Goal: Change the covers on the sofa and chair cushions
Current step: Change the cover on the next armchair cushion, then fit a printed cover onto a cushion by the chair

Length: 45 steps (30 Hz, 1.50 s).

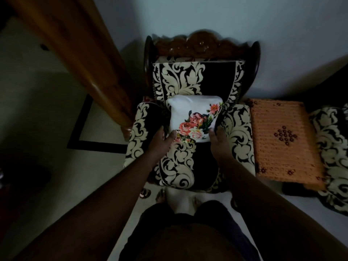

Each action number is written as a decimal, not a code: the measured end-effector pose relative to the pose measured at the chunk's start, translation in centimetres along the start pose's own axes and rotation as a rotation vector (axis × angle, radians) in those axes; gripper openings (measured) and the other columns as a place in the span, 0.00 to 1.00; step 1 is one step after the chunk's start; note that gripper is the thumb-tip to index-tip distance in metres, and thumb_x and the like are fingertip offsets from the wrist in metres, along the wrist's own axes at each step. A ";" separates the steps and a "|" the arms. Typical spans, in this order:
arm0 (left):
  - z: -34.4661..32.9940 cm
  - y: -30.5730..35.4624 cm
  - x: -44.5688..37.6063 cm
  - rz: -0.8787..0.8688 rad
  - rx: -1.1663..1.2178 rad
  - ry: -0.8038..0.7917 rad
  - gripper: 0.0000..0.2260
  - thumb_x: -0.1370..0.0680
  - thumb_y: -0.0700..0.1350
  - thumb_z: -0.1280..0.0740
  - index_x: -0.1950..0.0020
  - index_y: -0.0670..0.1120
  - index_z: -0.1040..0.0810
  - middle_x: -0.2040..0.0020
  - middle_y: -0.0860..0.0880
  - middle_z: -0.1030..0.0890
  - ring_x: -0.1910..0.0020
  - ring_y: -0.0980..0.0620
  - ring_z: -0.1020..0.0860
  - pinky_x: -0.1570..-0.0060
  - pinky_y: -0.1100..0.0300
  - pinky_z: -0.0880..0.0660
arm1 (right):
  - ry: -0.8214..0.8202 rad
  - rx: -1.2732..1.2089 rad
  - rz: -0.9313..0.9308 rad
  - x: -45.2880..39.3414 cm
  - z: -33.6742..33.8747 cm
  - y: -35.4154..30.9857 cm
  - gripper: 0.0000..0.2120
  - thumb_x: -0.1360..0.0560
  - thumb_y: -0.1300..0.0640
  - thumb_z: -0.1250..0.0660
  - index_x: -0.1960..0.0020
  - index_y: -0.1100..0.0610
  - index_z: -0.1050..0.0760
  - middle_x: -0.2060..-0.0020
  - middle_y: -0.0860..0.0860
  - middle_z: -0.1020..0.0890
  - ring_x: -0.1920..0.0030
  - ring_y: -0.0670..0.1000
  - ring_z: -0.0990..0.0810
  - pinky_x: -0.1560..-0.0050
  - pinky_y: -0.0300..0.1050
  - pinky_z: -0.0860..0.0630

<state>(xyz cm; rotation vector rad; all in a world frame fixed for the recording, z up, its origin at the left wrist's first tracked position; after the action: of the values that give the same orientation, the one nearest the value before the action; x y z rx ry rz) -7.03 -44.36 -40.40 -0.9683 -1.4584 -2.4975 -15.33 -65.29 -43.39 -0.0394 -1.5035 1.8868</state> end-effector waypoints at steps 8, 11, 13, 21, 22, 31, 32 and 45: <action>0.7 0.0 7.1 -0.070 0.077 0.283 0.41 0.24 0.71 0.40 0.17 0.50 0.44 0.19 0.46 0.40 0.21 0.44 0.39 0.23 0.47 0.40 | -0.226 -0.020 0.159 1.3 -0.5 -2.9 0.45 0.30 0.21 0.41 0.26 0.52 0.34 0.30 0.53 0.26 0.31 0.53 0.27 0.29 0.58 0.29; 1.7 -1.5 9.8 -0.062 0.151 0.393 0.45 0.28 0.77 0.38 0.19 0.50 0.38 0.21 0.49 0.34 0.24 0.48 0.34 0.24 0.49 0.37 | -0.325 0.007 0.215 3.7 -1.6 -4.9 0.37 0.26 0.26 0.40 0.33 0.55 0.31 0.35 0.53 0.26 0.35 0.53 0.27 0.33 0.51 0.32; 3.2 -2.3 13.0 -0.064 0.173 0.473 0.41 0.25 0.74 0.38 0.22 0.48 0.35 0.27 0.54 0.31 0.29 0.52 0.30 0.31 0.59 0.33 | -0.397 0.019 0.252 5.6 -3.2 -5.9 0.32 0.21 0.35 0.39 0.26 0.55 0.34 0.31 0.53 0.28 0.31 0.53 0.29 0.32 0.49 0.32; 9.7 -10.1 27.0 0.056 0.307 0.767 0.36 0.20 0.66 0.39 0.18 0.50 0.42 0.19 0.46 0.39 0.23 0.46 0.35 0.26 0.49 0.34 | -0.711 0.125 0.431 17.6 -12.9 -9.6 0.32 0.19 0.38 0.41 0.20 0.52 0.40 0.25 0.53 0.32 0.26 0.56 0.32 0.30 0.46 0.36; 10.8 -11.4 29.2 0.055 0.348 0.809 0.36 0.21 0.66 0.38 0.18 0.51 0.42 0.19 0.46 0.38 0.23 0.46 0.35 0.26 0.48 0.33 | -0.750 0.125 0.456 19.9 -14.6 -9.9 0.31 0.18 0.40 0.41 0.21 0.53 0.40 0.25 0.54 0.32 0.26 0.56 0.32 0.31 0.45 0.36; 18.9 -25.6 46.9 0.033 0.411 1.126 0.34 0.21 0.62 0.34 0.19 0.48 0.38 0.21 0.48 0.35 0.24 0.49 0.33 0.28 0.55 0.34 | -1.051 0.089 0.544 41.7 -29.0 -8.6 0.28 0.18 0.46 0.37 0.23 0.58 0.36 0.28 0.54 0.29 0.35 0.46 0.30 0.38 0.41 0.34; 19.8 -27.4 49.0 0.049 0.413 1.154 0.34 0.21 0.62 0.33 0.20 0.48 0.37 0.22 0.48 0.34 0.25 0.50 0.33 0.28 0.54 0.33 | -1.087 0.095 0.552 44.4 -30.6 -8.2 0.28 0.18 0.47 0.36 0.24 0.59 0.36 0.28 0.55 0.29 0.35 0.46 0.29 0.38 0.41 0.34; 29.0 -43.7 63.6 0.271 0.502 1.343 0.34 0.21 0.62 0.33 0.19 0.48 0.37 0.21 0.46 0.35 0.25 0.47 0.33 0.28 0.49 0.31 | -1.381 0.228 0.551 62.7 -47.1 -4.1 0.32 0.21 0.44 0.35 0.21 0.54 0.39 0.26 0.58 0.31 0.29 0.52 0.30 0.33 0.45 0.33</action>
<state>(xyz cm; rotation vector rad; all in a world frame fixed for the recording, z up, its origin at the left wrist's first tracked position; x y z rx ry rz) -60.32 17.26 -27.57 0.5242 -1.1516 -1.6654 -39.37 8.31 -30.36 1.3148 -2.2110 2.6903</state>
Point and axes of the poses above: each hand's wrist, its own x-axis away from the middle knuckle, its own z-axis out of the back of the hand, y = z × x, the point moved 1 cm from there along -x, towards the middle knuckle
